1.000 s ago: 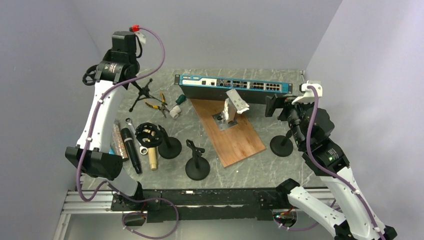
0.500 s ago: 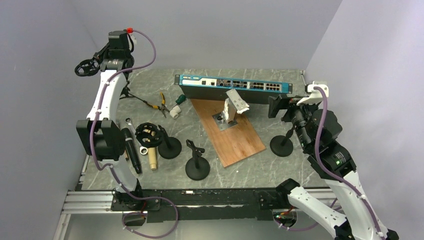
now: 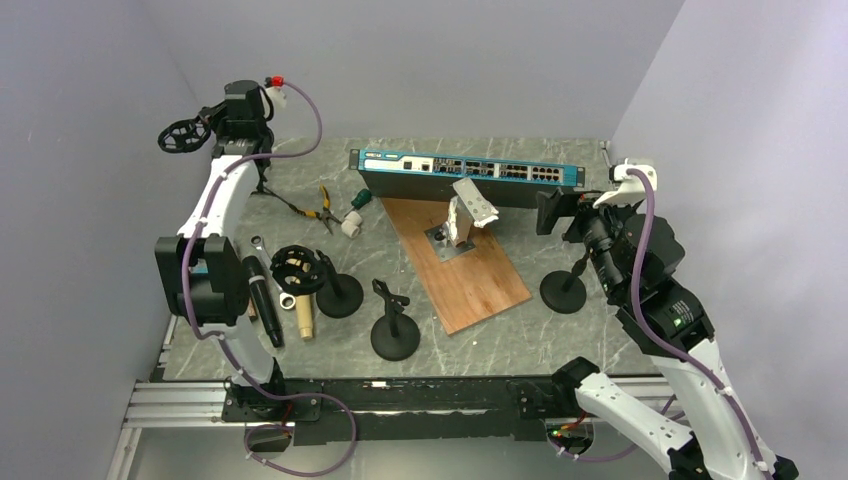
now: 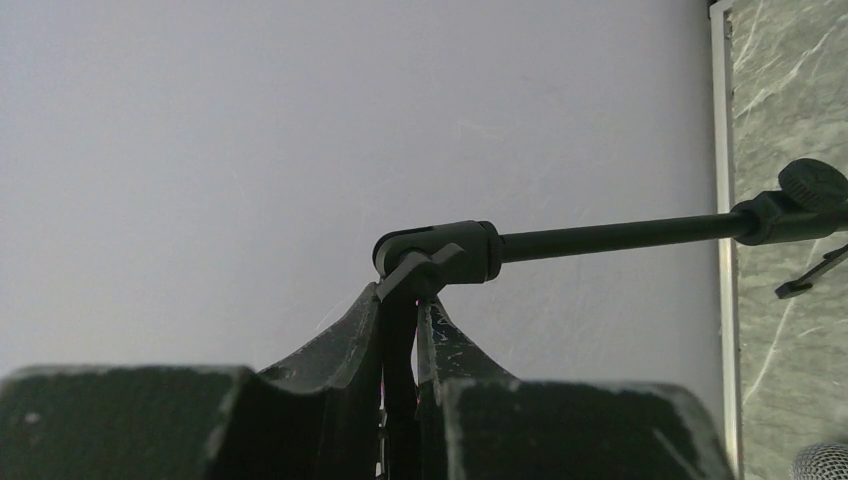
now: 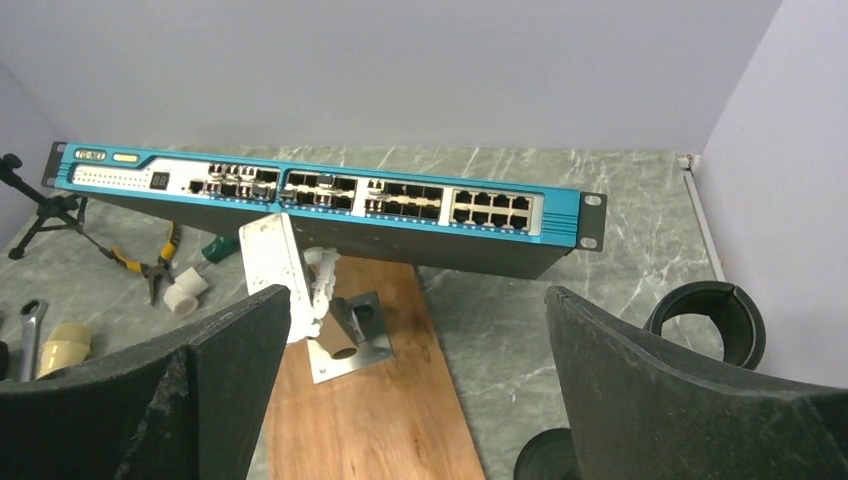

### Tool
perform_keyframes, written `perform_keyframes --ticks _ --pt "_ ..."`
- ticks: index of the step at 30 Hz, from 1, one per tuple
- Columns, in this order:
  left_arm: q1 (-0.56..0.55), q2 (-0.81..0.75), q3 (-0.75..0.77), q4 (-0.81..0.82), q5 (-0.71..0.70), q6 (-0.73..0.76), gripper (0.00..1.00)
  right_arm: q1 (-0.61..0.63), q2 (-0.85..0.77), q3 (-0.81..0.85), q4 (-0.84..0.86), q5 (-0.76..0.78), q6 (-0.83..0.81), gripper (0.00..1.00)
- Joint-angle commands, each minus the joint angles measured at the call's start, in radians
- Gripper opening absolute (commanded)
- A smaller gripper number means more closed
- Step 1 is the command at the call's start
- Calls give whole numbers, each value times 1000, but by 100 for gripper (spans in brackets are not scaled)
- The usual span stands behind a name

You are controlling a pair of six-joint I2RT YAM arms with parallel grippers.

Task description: Remove the microphone from the stand

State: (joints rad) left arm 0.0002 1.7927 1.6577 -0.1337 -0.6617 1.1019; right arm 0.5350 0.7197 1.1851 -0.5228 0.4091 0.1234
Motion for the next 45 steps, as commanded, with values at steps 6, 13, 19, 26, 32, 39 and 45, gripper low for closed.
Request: perform_keyframes --ticks 6,13,19,26,32,39,45 --pt "31 -1 121 -87 -1 -89 0 5 37 53 16 -24 8 100" --pt "28 121 318 -248 -67 -208 0 5 36 41 24 -38 38 100" --pt "26 145 301 -263 -95 -246 0 5 36 43 15 -34 33 100" --pt "-33 146 209 -143 -157 -183 31 5 34 29 29 -40 44 100" --pt "-69 145 236 -301 -66 -306 60 5 37 21 30 -47 48 100" --pt "-59 151 273 -486 118 -483 70 5 25 6 35 -44 44 100" --pt "-11 146 282 -557 308 -603 76 5 11 -7 31 -41 48 100"
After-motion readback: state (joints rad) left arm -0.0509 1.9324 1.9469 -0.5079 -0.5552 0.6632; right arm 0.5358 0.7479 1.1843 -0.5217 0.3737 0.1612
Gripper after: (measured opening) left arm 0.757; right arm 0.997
